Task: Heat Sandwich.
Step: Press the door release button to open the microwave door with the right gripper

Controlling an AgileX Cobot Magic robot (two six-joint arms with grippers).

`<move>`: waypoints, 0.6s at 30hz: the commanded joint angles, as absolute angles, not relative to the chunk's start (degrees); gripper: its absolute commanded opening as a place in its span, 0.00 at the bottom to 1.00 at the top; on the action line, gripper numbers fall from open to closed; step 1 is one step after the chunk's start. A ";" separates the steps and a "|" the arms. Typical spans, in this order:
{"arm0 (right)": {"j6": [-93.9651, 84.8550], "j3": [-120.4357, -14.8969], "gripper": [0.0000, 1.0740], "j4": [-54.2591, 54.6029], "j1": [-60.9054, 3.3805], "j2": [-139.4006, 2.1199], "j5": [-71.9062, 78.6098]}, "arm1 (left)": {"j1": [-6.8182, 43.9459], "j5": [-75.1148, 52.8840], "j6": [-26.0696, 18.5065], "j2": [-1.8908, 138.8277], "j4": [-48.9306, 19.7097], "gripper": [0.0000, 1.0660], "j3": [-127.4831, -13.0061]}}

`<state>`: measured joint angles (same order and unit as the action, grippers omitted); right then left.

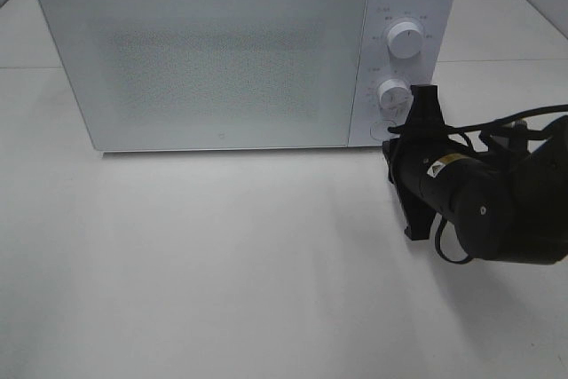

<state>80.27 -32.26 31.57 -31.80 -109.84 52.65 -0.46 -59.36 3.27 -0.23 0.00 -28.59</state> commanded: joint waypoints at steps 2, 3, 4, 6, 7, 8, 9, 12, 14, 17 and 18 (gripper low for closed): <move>78.78 -36.67 0.01 29.91 -29.16 -111.55 49.22 | -0.63 -58.90 3.27 -1.78 -0.46 0.95 -28.36; 78.78 -36.67 0.01 29.91 -29.16 -111.55 49.22 | -0.63 -58.90 3.27 -1.78 -0.46 0.95 -28.36; 78.78 -37.36 0.01 29.68 -28.71 -112.07 48.70 | -0.63 -58.90 3.27 -1.78 -0.46 0.95 -28.36; 78.78 -38.50 0.01 29.39 -28.36 -113.16 48.59 | -0.63 -58.90 3.27 -1.78 -0.46 0.95 -28.36; 78.78 -39.65 0.01 28.82 -27.85 -114.08 48.24 | -0.63 -58.90 3.27 -1.78 -0.46 0.95 -28.36; 78.78 -39.65 0.01 28.82 -27.85 -114.08 48.24 | -0.63 -58.90 3.27 -1.78 -0.46 0.95 -28.36; 78.78 -40.22 0.01 28.71 -27.39 -114.48 47.96 | -0.63 -58.90 3.27 -1.78 -0.46 0.95 -28.36; 78.55 -41.77 0.01 28.36 -26.30 -115.68 47.33 | -0.63 -58.90 3.27 -1.78 -0.46 0.95 -28.36; 78.32 -42.11 0.01 28.30 -26.13 -116.02 47.33 | -0.63 -58.90 3.27 -1.78 -0.46 0.95 -28.36; 78.21 -43.32 0.01 28.30 -26.07 -117.06 47.27 | -0.63 -58.90 3.27 -1.72 -0.46 0.95 -28.36; 78.21 -43.72 0.01 28.42 -26.07 -117.51 47.27 | -0.63 -58.90 3.27 -1.72 -0.46 0.95 -28.36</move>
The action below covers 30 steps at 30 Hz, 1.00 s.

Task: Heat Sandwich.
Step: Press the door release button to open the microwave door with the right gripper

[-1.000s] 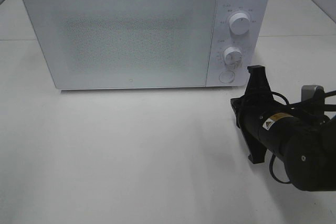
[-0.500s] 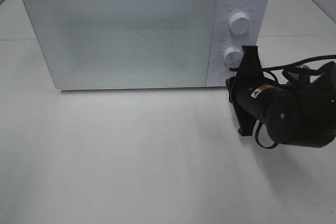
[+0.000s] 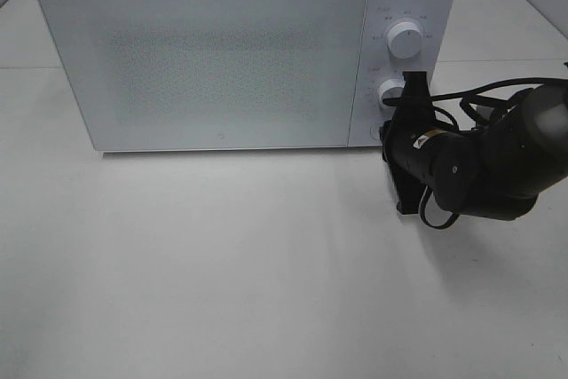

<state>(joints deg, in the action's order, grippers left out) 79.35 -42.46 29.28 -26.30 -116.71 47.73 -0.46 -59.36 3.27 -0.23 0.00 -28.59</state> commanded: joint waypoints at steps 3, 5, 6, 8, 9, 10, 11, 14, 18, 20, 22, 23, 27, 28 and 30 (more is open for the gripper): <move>78.09 -45.21 0.01 28.19 -25.27 -119.18 47.84 | -0.63 -58.90 3.27 -1.72 -0.46 0.95 -28.36; 77.69 -45.72 0.00 28.02 -25.15 -119.40 47.96 | -0.63 -58.90 3.27 -1.72 -0.46 0.95 -28.36; 76.72 -46.47 0.00 28.48 -24.87 -119.40 48.24 | -0.63 -58.90 3.27 -1.72 -0.46 0.95 -28.36; 76.26 -46.75 0.00 28.42 -24.69 -119.40 48.82 | -0.63 -58.90 3.27 -1.72 -0.46 0.95 -28.36; 76.09 -46.81 0.00 28.53 -24.69 -119.40 49.10 | -0.63 -58.90 3.27 -1.72 -0.46 0.95 -28.36; 76.03 -47.04 0.00 28.82 -24.69 -119.40 50.36 | -0.63 -58.90 3.27 -1.72 -0.46 0.95 -28.36; 76.09 -47.04 0.00 28.82 -24.69 -119.46 50.94 | -0.63 -58.90 3.27 -1.72 -0.46 0.95 -28.36; 76.26 -47.21 0.00 28.82 -24.69 -119.46 52.71 | -0.63 -58.90 3.27 -1.72 -0.46 0.95 -28.36; 76.38 -48.47 0.01 28.82 -24.69 -119.46 57.52 | -0.63 -58.90 3.27 -1.72 -0.46 0.95 -28.36; 76.09 -49.96 0.00 28.82 -24.69 -119.52 59.59 | -0.63 -58.90 3.27 -1.72 -0.46 0.95 -28.36; 75.69 -51.17 0.01 28.99 -24.69 -119.75 59.82 | -0.63 -58.90 3.27 -1.72 -0.46 0.95 -28.36; 75.69 -51.17 0.01 28.99 -24.69 -119.75 59.82 | -0.63 -58.90 3.27 -1.72 -0.46 0.95 -28.36; 75.80 -53.74 0.01 28.36 -24.18 -121.64 61.13 | -0.63 -58.90 3.27 -1.72 -0.46 0.95 -28.36; 75.92 -54.26 0.01 28.13 -24.12 -122.27 61.08 | -0.63 -58.90 3.27 -1.72 -0.46 0.95 -28.36; 76.66 -55.23 0.01 28.07 -24.06 -122.84 61.31 | -0.63 -58.90 3.27 -1.72 -0.46 0.95 -28.36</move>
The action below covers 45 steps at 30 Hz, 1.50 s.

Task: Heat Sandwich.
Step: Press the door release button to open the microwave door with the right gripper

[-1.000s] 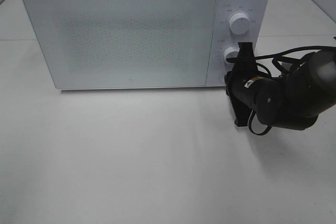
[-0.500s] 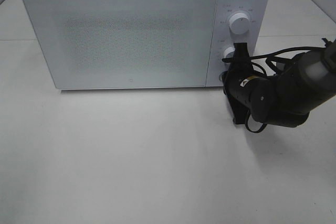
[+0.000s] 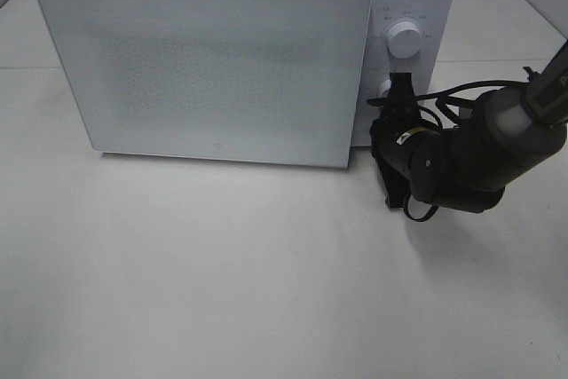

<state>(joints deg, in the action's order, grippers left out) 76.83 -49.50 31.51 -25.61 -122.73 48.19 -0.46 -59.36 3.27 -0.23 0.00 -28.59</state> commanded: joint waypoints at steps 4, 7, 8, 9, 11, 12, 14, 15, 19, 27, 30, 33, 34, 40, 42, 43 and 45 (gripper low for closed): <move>76.55 -55.23 0.00 27.73 -24.06 -122.84 62.57 | -0.63 -58.90 3.27 -1.72 -0.46 0.95 -28.36; 76.55 -55.23 0.00 27.10 -24.06 -122.84 62.28 | -0.63 -58.90 3.27 -1.72 -0.46 0.95 -28.36; 76.60 -55.23 0.00 26.93 -24.06 -122.84 61.99 | -0.63 -58.90 3.27 -1.72 -0.46 0.95 -28.36; 76.60 -55.23 0.01 26.93 -24.06 -122.84 61.65 | -0.63 -58.90 3.27 -1.72 -0.46 0.95 -28.36; 76.60 -55.23 0.01 26.81 -24.06 -122.84 60.68 | -0.63 -58.90 3.27 -1.72 -0.46 0.95 -28.36; 76.60 -55.23 0.01 26.81 -24.06 -122.84 60.68 | -0.63 -58.90 3.27 -1.72 -0.46 0.95 -28.36; 76.60 -55.23 0.01 26.70 -24.06 -122.84 60.28 | -0.63 -58.90 3.27 -1.72 -0.46 0.95 -28.36; 76.66 -55.23 0.01 26.41 -24.06 -122.84 60.16 | -0.63 -58.90 3.27 -1.72 -0.46 0.95 -28.36; 76.83 -55.23 0.01 25.61 -24.06 -122.78 59.42 | -0.63 -58.90 3.27 -1.72 -0.46 0.95 -28.36; 77.01 -55.00 0.00 24.58 -24.06 -122.67 58.21 | -0.63 -58.90 3.27 -1.72 -0.46 0.95 -28.36; 77.06 -55.00 0.01 24.18 -24.12 -122.67 57.75 | -0.63 -58.90 3.27 -1.72 -0.46 0.95 -28.36; 77.06 -54.72 0.01 24.18 -24.12 -122.67 57.64 | -0.63 -58.90 3.27 -1.72 -0.46 0.95 -28.36; 77.06 -54.72 0.01 24.18 -24.12 -122.67 57.64 | -0.63 -58.90 3.27 -1.72 -0.46 0.95 -28.36; 78.32 -52.14 0.01 24.18 -24.24 -121.75 56.04 | -0.63 -58.90 3.27 -1.72 -0.46 0.95 -28.36; 78.32 -49.85 0.01 24.18 -24.24 -120.44 54.14 | -0.63 -58.90 3.27 -1.72 -0.46 0.95 -28.36; 78.32 -49.05 0.01 24.18 -24.24 -119.92 53.57 | -0.63 -58.90 3.27 -1.72 -0.46 0.95 -28.36; 78.32 -48.36 0.01 24.18 -24.24 -119.52 52.83 | -0.63 -58.90 3.27 -1.72 -0.46 0.95 -28.36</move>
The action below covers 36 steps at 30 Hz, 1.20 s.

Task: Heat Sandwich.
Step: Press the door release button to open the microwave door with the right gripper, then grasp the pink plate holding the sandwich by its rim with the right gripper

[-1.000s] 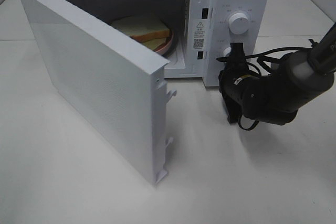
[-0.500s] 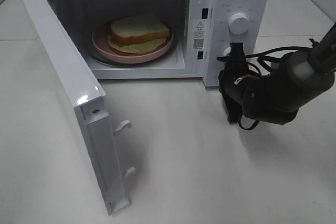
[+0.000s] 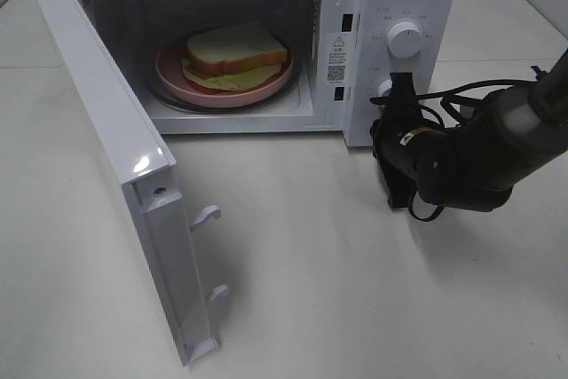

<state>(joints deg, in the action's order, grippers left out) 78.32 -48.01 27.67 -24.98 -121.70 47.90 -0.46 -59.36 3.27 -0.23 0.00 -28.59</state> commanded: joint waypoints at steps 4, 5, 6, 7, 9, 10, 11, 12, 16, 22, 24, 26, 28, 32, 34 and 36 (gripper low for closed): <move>78.32 -45.15 0.01 24.18 -24.24 -117.46 50.08 | -0.63 -58.90 3.27 -1.72 -0.46 0.95 -28.36; 78.32 -43.49 0.01 23.78 -24.24 -116.65 50.08 | -0.63 -58.90 3.27 -1.72 -0.46 0.95 -28.36; 78.32 -42.63 0.01 23.32 -24.24 -116.20 50.02 | -0.63 -58.90 3.27 -1.72 -0.46 0.95 -28.36; 78.32 -42.63 0.01 23.32 -24.24 -116.20 50.02 | -0.63 -58.90 3.27 -1.72 -0.46 0.95 -28.36; 78.84 -40.91 0.01 22.23 -24.24 -115.28 49.10 | -0.63 -58.90 3.27 -1.72 -0.46 0.95 -28.36; 79.98 -39.48 0.01 20.97 -24.24 -114.25 47.27 | -0.63 -58.90 3.27 -1.72 -0.46 0.95 -28.36; 80.16 -38.73 0.01 20.45 -24.24 -113.67 46.70 | -0.63 -58.90 3.27 -1.72 -0.46 0.95 -28.36; 80.16 -38.10 0.01 19.94 -24.24 -113.16 46.35 | -0.63 -58.90 3.27 -1.72 -0.46 0.95 -28.36; 80.04 -35.12 0.01 18.39 -24.24 -110.29 45.61 | -0.63 -58.90 3.27 -1.72 -0.46 0.95 -28.36; 79.24 -32.14 0.01 16.39 -24.24 -104.79 39.82 | -0.63 -58.90 3.27 -1.72 -0.46 0.95 -28.36; 77.75 -30.25 0.01 16.27 -24.24 -101.07 35.81 | -0.63 -58.90 3.27 -1.72 -0.46 0.95 -28.36; 76.55 -29.85 0.01 16.27 -24.24 -99.98 33.92 | -0.63 -58.90 3.27 -1.72 -0.46 0.95 -28.36; 71.85 -29.34 0.01 16.33 -24.24 -95.74 25.95 | -0.63 -58.90 3.27 -1.72 -0.46 0.95 -28.36; 67.78 -29.39 0.02 16.50 -24.24 -91.67 19.02 | -0.63 -58.90 3.27 -1.72 -0.46 0.95 -28.36; 66.18 -29.51 0.02 16.50 -24.24 -90.13 16.50 | -0.63 -58.90 3.27 -1.72 -0.46 0.95 -28.36; 64.11 -29.51 0.02 16.33 -24.24 -88.81 13.98 | -0.63 -58.90 3.27 -1.72 -0.46 0.95 -28.36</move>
<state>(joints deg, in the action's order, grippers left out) 66.98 -29.39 17.02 -24.52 -90.24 16.67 -0.46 -59.36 3.21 -0.23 0.00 -28.59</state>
